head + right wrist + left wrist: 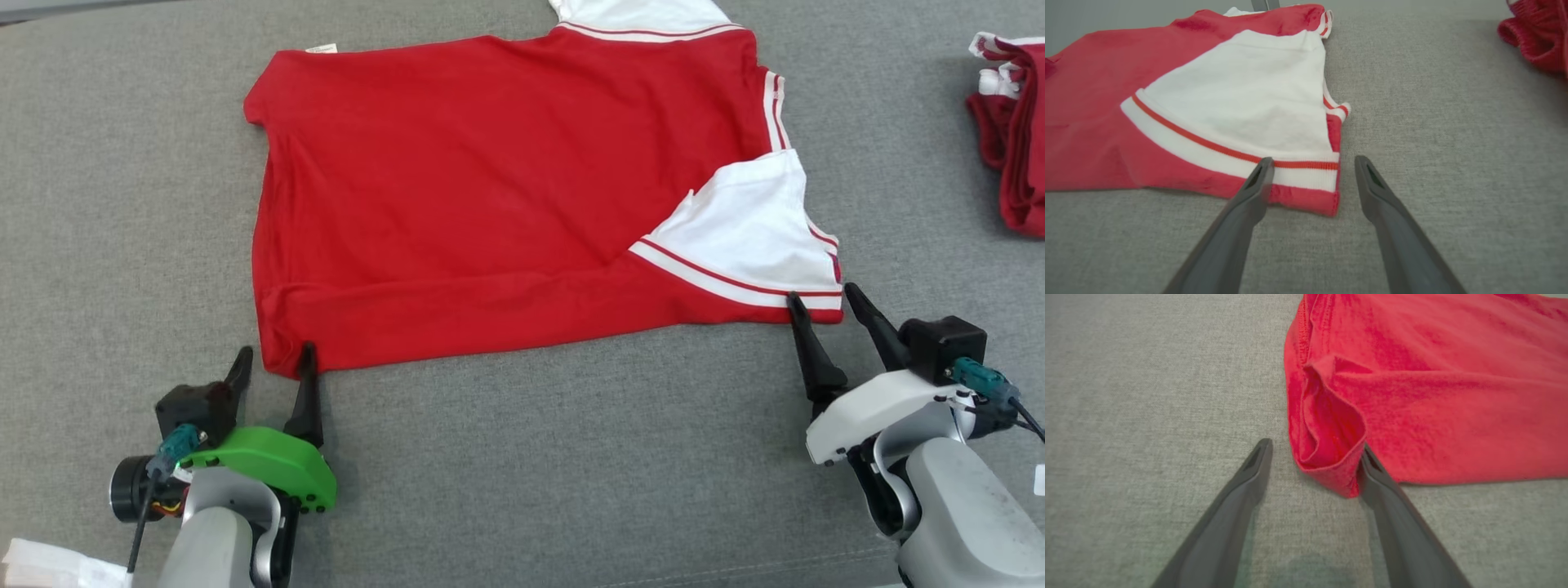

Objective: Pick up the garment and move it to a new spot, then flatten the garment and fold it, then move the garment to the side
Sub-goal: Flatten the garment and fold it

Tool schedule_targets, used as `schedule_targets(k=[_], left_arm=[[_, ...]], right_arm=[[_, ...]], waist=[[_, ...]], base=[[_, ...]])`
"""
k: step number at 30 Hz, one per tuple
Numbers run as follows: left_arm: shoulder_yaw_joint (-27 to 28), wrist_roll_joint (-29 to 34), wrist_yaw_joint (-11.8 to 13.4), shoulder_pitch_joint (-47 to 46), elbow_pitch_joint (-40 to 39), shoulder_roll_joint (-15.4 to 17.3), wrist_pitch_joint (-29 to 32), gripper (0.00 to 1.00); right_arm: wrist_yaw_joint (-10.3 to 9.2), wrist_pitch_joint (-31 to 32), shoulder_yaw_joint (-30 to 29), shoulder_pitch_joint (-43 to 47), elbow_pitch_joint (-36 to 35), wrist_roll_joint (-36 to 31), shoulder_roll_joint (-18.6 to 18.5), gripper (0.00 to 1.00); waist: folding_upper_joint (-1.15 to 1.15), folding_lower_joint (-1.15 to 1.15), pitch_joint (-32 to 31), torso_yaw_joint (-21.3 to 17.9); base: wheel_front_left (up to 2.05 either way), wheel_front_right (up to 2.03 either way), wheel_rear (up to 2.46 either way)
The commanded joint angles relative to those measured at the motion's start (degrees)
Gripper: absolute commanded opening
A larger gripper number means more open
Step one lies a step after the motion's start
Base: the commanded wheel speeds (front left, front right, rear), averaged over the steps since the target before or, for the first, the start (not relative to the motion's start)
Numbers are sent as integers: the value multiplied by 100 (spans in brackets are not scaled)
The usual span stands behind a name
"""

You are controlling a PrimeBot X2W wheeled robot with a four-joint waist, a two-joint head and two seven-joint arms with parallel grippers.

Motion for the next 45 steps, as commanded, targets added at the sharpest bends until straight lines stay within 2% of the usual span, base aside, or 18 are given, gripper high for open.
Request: schedule_targets(k=[1,2,3,4,5,6,11,17,23,29,30,31,32,33,39,42,45], left_arm=[[-3,-45,-33,-75,163,1,138,100],[-1,-97,-59,-115,226,-5,187,100],[9,-201,-118,-136,300,-29,284,100],[12,-307,-178,-144,371,-46,374,58],[-4,-371,-217,-154,416,-53,432,12],[-22,-440,-271,-147,437,-60,483,0],[5,-666,-394,24,144,-19,273,0],[44,-730,-337,457,-561,85,259,0],[38,-763,-130,1165,-1355,189,749,0],[-73,-891,-6,1813,-1790,201,1402,0],[-118,-915,-32,1871,-1787,204,1493,0],[-148,-928,-26,1906,-1774,185,1542,28],[-174,-975,-53,1920,-1763,148,1560,95],[-177,-1063,-88,1933,-1739,80,1503,100],[-139,-590,186,1713,-1668,31,389,100],[-120,-246,370,1558,-1807,95,-207,100],[-103,-28,500,1394,-2026,134,-497,100]], right_arm=[[-9,-43,56,-135,125,107,-19,100],[-9,-31,120,-180,205,162,-30,100],[-9,-25,197,-237,291,240,-38,78],[-9,-36,253,-284,359,305,-57,39],[-9,-35,285,-305,408,361,-59,0],[-9,-49,324,-322,452,412,-65,0],[-11,-116,386,-230,394,685,-148,0],[-10,-103,221,291,-135,829,-265,0],[-11,148,-181,1158,-950,725,-221,0],[-10,523,-515,1884,-1477,582,83,0],[-10,559,-537,1945,-1520,573,157,37],[-10,583,-553,1989,-1524,553,201,76],[-10,590,-567,2004,-1510,535,220,100],[-10,581,-596,2008,-1492,480,252,100],[-8,191,-743,1743,-1692,111,298,100],[-9,86,-813,1581,-2082,-124,310,100],[-8,80,-880,1444,-2502,-306,312,100]], waist=[[0,0,82,52],[0,0,91,57],[0,0,99,62],[0,0,102,61],[0,0,100,60],[0,0,92,57],[0,0,-23,46],[0,0,-286,75],[0,0,-559,86],[0,0,-709,87],[0,0,-727,86],[0,0,-742,86],[0,0,-752,86],[0,0,-767,86],[0,0,-844,54],[0,0,-875,35],[0,0,-904,22]], base=[[0,0,0],[0,0,0],[0,0,0],[0,0,0],[0,0,0],[0,0,0],[0,0,0],[0,0,0],[0,0,0],[0,0,0],[0,0,0],[0,0,0],[0,0,0],[0,0,0],[0,0,0],[0,0,0],[0,0,0]])
